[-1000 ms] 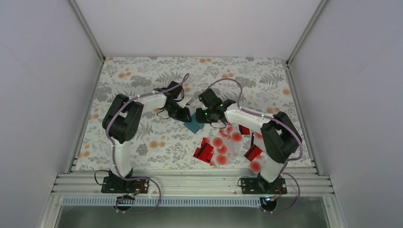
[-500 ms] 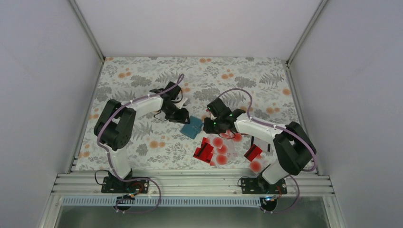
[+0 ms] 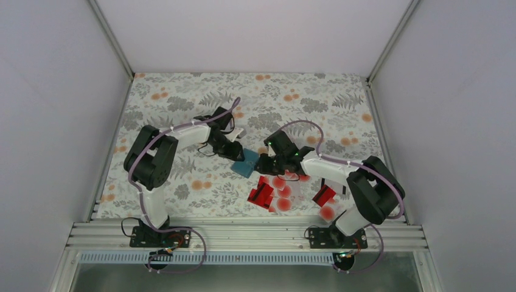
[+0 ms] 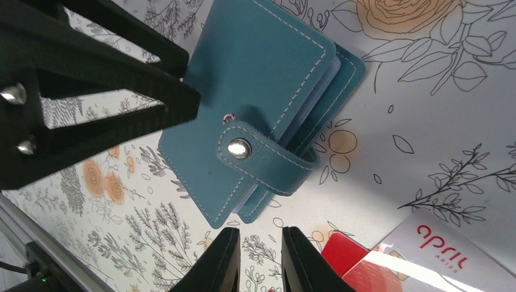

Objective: Put the credit cards into the card holder

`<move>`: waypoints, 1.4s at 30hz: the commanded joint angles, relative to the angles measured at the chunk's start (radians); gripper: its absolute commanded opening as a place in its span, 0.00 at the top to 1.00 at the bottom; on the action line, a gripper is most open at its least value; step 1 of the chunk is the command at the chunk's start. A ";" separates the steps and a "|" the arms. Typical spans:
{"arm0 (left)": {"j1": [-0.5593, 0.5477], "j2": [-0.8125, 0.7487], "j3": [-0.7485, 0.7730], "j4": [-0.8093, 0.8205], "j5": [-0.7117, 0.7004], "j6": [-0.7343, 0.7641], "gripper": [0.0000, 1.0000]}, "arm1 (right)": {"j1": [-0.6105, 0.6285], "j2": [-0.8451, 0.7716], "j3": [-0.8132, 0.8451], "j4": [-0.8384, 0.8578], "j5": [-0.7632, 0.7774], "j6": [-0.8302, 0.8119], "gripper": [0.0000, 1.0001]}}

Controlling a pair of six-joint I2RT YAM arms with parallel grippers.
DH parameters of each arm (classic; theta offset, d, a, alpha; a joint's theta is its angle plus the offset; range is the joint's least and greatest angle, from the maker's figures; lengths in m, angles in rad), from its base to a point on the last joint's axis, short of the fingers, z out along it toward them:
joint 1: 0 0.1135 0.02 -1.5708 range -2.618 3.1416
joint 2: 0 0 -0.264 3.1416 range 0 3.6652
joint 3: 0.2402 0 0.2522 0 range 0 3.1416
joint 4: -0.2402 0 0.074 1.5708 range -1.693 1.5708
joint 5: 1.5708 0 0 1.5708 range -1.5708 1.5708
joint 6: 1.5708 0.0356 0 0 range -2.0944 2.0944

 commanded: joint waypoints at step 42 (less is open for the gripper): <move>-0.051 0.075 -0.059 0.024 -0.059 0.057 0.74 | 0.011 0.146 0.058 0.142 0.015 0.028 0.83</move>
